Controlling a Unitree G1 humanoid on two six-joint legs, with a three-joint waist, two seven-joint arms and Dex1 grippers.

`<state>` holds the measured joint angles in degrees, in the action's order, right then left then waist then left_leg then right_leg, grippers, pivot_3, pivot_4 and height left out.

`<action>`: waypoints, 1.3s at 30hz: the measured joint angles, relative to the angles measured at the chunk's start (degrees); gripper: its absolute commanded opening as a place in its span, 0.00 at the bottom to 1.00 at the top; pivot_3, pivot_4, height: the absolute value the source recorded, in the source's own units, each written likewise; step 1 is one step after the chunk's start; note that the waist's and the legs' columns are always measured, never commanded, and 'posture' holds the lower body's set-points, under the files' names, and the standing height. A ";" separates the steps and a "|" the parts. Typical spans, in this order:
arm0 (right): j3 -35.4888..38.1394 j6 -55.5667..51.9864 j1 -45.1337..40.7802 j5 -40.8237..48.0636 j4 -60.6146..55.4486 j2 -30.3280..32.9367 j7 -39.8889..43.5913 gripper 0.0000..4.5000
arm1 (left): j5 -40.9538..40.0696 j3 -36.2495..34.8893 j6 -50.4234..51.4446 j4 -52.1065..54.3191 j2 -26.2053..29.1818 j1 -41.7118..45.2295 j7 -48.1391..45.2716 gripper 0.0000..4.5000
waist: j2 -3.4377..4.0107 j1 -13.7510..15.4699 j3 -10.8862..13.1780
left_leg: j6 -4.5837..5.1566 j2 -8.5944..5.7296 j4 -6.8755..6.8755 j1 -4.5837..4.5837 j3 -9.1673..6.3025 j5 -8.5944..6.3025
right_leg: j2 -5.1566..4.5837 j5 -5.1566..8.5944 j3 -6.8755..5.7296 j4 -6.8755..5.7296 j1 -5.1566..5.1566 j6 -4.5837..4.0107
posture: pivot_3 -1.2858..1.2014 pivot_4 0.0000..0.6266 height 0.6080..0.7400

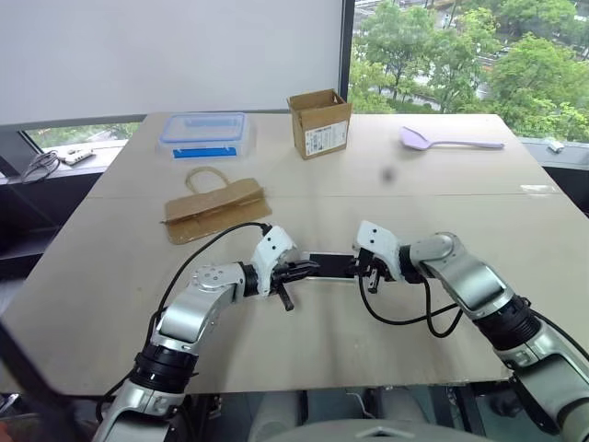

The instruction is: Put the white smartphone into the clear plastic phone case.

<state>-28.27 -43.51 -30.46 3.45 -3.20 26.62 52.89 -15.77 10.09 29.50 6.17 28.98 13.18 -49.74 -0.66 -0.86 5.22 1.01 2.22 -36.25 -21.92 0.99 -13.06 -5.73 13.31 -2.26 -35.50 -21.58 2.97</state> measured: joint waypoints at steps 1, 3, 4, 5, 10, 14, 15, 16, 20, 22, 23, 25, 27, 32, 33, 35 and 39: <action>0.03 0.04 -0.19 0.00 0.55 -0.30 0.14 0.00 | 0.00 0.00 0.00 0.00 0.00 -0.04 0.02 0.02 | 0.03 -0.06 -0.02 | 0.00 0.00 0.01 0.00 -0.07 0.00 | -0.06 0.00 -0.14 0.10 0.00 0.00 | 0.52 0.24 1.00; 0.06 0.06 -0.76 0.01 2.19 -1.15 0.54 0.00 | 0.00 0.00 0.00 0.00 0.00 -0.16 0.06 0.02 | 0.24 -0.24 -0.15 | -0.01 0.00 0.03 -0.03 -0.29 -0.01 | -0.08 0.00 -0.39 0.41 0.01 0.01 | 0.52 0.24 1.00; 0.10 0.09 -0.83 0.01 2.69 -1.52 0.55 0.00 | 0.00 0.00 0.00 0.01 0.01 -0.21 0.09 0.02 | 0.48 -0.32 -0.30 | -0.01 -0.02 0.13 -0.07 -0.51 -0.01 | -0.08 0.00 -0.59 0.70 0.01 0.01 | 0.52 0.24 1.00; 0.16 0.12 -0.93 0.02 3.29 -1.96 0.58 0.00 | 0.00 -0.01 0.00 0.02 0.02 -0.23 0.16 0.02 | 0.66 -0.37 -0.41 | -0.01 -0.07 0.20 -0.08 -0.70 -0.02 | -0.10 0.00 -0.76 0.91 0.01 0.01 | 0.52 0.24 1.00; -0.01 1.28 -1.16 -0.08 6.02 -3.11 0.34 0.00 | -0.11 -0.04 0.00 0.06 -0.12 -0.52 0.73 0.02 | 1.05 -0.95 -0.63 | -0.04 -0.11 0.50 -0.24 -1.39 -0.04 | -0.16 0.01 -1.50 1.61 0.00 0.01 | 0.52 0.24 1.00; 3.93 3.27 1.50 1.61 6.44 -4.13 -1.14 0.00 | -0.86 -1.06 -0.22 0.29 -0.50 -1.36 1.05 0.02 | 0.98 -0.79 -0.42 | -0.04 -0.19 0.94 -0.20 -1.40 -0.04 | -0.29 0.01 -1.56 1.68 -0.06 0.01 | 0.52 0.24 1.00; 6.26 4.45 3.54 2.56 5.64 -4.55 -2.48 0.00 | -1.79 -1.84 -0.34 0.56 -0.78 -1.58 1.05 0.02 | 1.04 -0.60 -0.11 | -0.04 -0.19 0.99 -0.19 -1.40 -0.04 | -0.29 0.01 -1.56 1.66 -0.09 0.01 | 0.52 0.24 1.00; 8.23 4.43 5.50 3.70 3.92 -4.79 -3.58 0.00 | -2.51 -2.78 -0.38 0.96 -0.95 -1.86 1.04 0.02 | 1.19 -0.44 0.28 | -0.04 -0.18 1.04 -0.23 -1.40 -0.04 | -0.30 0.00 -1.57 1.64 -0.15 0.01 | 0.52 0.24 1.00; 10.13 4.32 9.18 4.88 -2.97 -3.04 -4.82 0.00 | -2.61 -3.50 -0.46 1.11 -0.66 -2.25 1.04 0.02 | 1.19 0.23 1.36 | -0.05 -0.21 1.06 -0.76 -1.33 -0.02 | -0.35 -0.02 -1.70 1.59 -0.70 0.03 | 0.52 0.24 1.00; 11.42 4.38 10.97 5.86 -5.81 -2.53 -5.09 0.00 | -2.95 -4.07 -0.71 1.09 -0.90 -2.25 1.07 0.02 | 0.93 0.72 1.67 | -0.04 -0.42 1.04 -1.07 -1.21 0.02 | -0.28 -0.50 -1.80 1.42 -1.11 0.07 | 0.52 0.24 1.00; 13.09 4.80 12.89 6.95 -8.09 -2.40 -5.16 0.00 | -4.02 -5.15 -1.06 1.08 -1.68 -2.25 1.12 0.02 | 0.65 1.13 2.03 | -0.02 -0.70 0.99 -1.10 -1.26 0.03 | -0.18 -1.12 -1.81 1.24 -1.22 0.13 | 0.52 0.24 1.00; 15.38 5.08 14.96 9.05 -10.75 -2.65 -5.33 0.00 | -6.30 -7.29 -1.18 1.17 -3.42 -2.05 1.40 0.02 | 0.56 1.65 2.25 | -0.09 -0.82 1.00 -1.61 -1.33 -0.02 | -0.02 -1.17 -1.82 1.25 -1.63 0.05 | 0.52 0.24 1.00; 18.04 5.37 16.84 11.27 -13.27 -4.17 -7.09 0.00 | -9.74 -10.80 -1.07 1.26 -5.23 -1.02 2.43 0.02 | 0.44 1.70 2.93 | -0.35 -0.88 0.79 -2.34 -1.38 0.15 | 0.07 -1.22 -1.79 0.95 -2.31 0.14 | 0.52 0.24 1.00; 23.29 7.76 16.94 12.44 -16.30 -5.24 -11.99 0.32 | -14.92 -16.01 0.45 1.88 -6.21 1.75 5.09 0.31 | 0.28 1.58 3.96 | -0.41 -0.98 0.50 -2.83 -1.19 0.17 | 0.05 -1.13 -1.90 0.91 -2.59 0.33 | 0.52 0.24 1.00; 24.17 8.07 18.18 12.56 -17.84 -4.30 -12.26 0.42 | -15.97 -16.91 1.02 1.95 -6.19 1.93 5.57 0.40 | 0.23 1.61 4.14 | -0.41 -1.00 0.43 -2.85 -1.19 0.16 | 0.03 -1.11 -1.90 0.89 -2.58 0.36 | 0.52 0.24 1.00; 25.36 8.11 20.27 13.13 -19.43 -3.32 -12.52 0.60 | -16.79 -18.53 1.58 2.17 -6.00 1.89 6.38 0.58 | 0.04 1.71 4.46 | -0.24 -1.01 0.27 -2.86 -1.27 0.06 | 0.02 -1.03 -1.97 0.80 -2.53 0.49 | 0.52 0.24 1.00; 28.45 8.07 23.98 15.24 -22.24 0.27 -11.92 1.00 | -18.25 -19.36 2.88 3.70 -4.30 1.30 6.94 0.99 | -0.01 1.65 5.12 | -0.10 -0.99 -0.07 -2.86 -1.35 -0.02 | 0.03 -0.95 -2.00 0.63 -2.44 0.65 | 0.52 0.24 1.00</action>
<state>0.18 -35.44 -6.48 18.69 -25.44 26.89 40.97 -34.02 -9.27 32.37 9.87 24.68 14.47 -42.80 -0.67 0.79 10.34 0.90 1.23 -36.32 -24.78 -0.36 -13.08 -5.70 12.35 -4.26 -34.87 -24.02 3.62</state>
